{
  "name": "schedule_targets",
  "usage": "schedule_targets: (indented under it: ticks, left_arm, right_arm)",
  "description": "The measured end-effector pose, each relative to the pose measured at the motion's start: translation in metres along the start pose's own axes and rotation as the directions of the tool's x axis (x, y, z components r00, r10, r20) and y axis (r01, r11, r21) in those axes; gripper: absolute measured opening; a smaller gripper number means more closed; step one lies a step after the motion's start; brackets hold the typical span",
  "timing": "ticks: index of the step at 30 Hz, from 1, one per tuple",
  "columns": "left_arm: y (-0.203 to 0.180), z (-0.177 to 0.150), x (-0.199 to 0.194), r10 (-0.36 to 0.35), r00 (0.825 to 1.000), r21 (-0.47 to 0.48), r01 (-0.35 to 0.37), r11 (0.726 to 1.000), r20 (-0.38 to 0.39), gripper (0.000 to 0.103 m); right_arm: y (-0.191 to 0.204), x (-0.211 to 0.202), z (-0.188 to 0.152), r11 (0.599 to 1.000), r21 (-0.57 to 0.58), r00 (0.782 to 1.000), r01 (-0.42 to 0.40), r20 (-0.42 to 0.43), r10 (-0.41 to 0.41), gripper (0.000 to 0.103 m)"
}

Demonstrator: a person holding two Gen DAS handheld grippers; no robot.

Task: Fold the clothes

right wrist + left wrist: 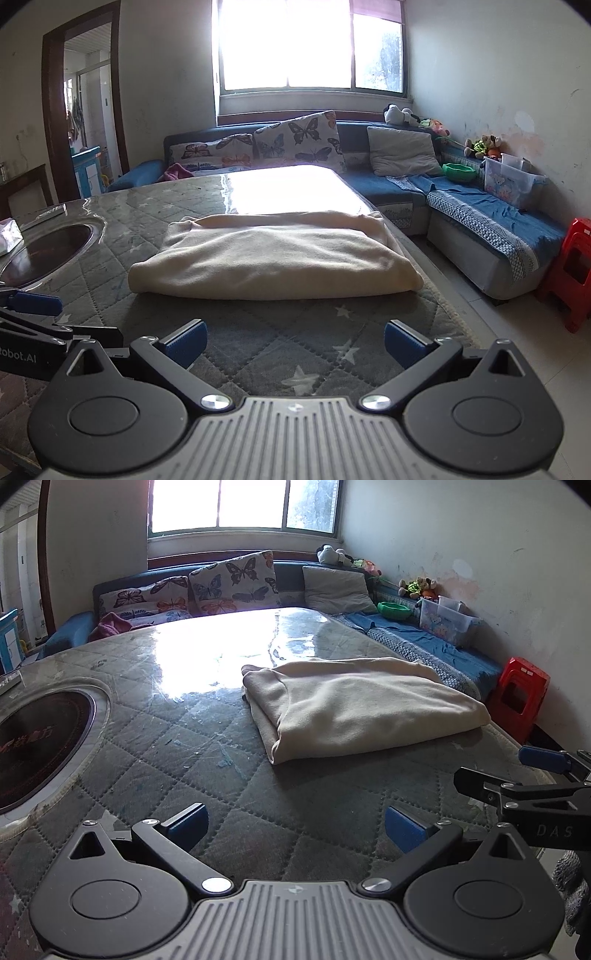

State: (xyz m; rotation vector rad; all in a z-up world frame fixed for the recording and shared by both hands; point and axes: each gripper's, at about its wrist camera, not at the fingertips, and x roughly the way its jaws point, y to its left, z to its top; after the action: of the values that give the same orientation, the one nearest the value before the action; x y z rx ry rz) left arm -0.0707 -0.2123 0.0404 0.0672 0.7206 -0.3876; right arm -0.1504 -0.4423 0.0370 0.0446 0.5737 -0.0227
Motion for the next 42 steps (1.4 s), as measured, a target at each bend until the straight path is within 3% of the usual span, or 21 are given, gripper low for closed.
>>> schedule_targets:
  ticks: [42]
  left_arm:
    - [0.002,0.028,0.031,0.009,0.998,0.015,-0.008,1.0,-0.059,0.103]
  right_arm:
    - [-0.004,0.036,0.02,1.0,-0.01,0.998,-0.026,-0.05,0.025,0.103]
